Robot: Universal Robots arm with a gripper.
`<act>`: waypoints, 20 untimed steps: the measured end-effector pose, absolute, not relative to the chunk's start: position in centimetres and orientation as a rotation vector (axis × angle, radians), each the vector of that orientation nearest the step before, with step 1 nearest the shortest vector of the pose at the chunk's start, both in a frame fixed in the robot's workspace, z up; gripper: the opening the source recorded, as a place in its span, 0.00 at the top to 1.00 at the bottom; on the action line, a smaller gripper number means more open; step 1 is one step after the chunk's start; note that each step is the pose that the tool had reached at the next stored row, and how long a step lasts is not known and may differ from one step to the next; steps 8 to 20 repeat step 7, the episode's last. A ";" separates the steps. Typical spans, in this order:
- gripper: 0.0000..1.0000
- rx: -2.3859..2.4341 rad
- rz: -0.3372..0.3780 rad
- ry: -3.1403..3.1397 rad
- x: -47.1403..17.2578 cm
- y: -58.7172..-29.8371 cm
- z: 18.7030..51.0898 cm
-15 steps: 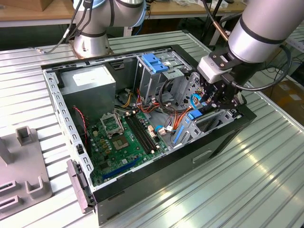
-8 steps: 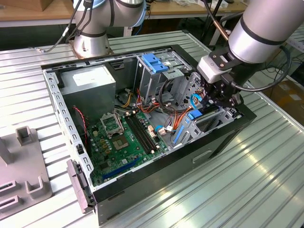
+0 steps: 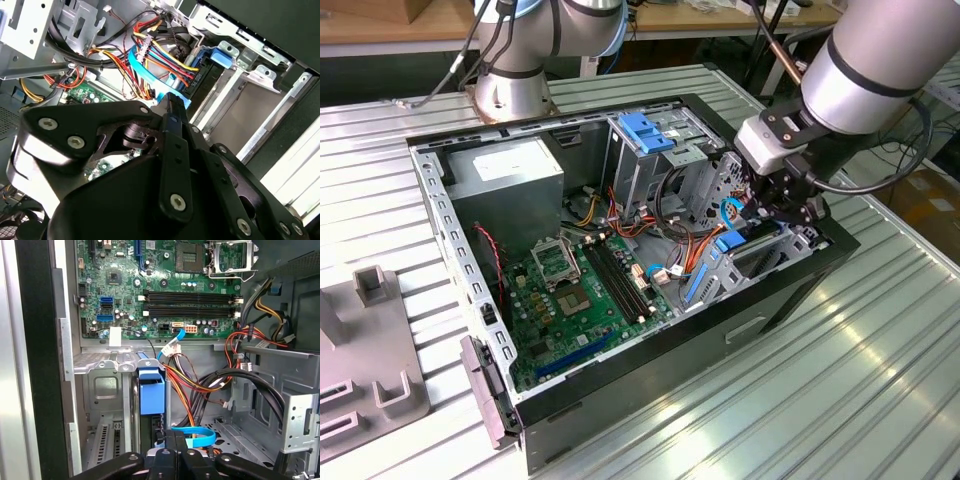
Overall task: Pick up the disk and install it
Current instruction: 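Insert the second disk wire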
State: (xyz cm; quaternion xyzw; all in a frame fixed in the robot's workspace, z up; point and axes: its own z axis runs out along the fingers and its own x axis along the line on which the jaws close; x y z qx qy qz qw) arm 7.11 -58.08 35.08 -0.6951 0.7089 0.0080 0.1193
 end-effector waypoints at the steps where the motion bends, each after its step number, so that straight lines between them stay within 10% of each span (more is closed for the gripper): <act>1: 0.90 -2.031 0.025 2.071 7.1 -58.1 35.1; 20: 0.90 -2.016 0.052 2.060 7.1 -58.1 35.1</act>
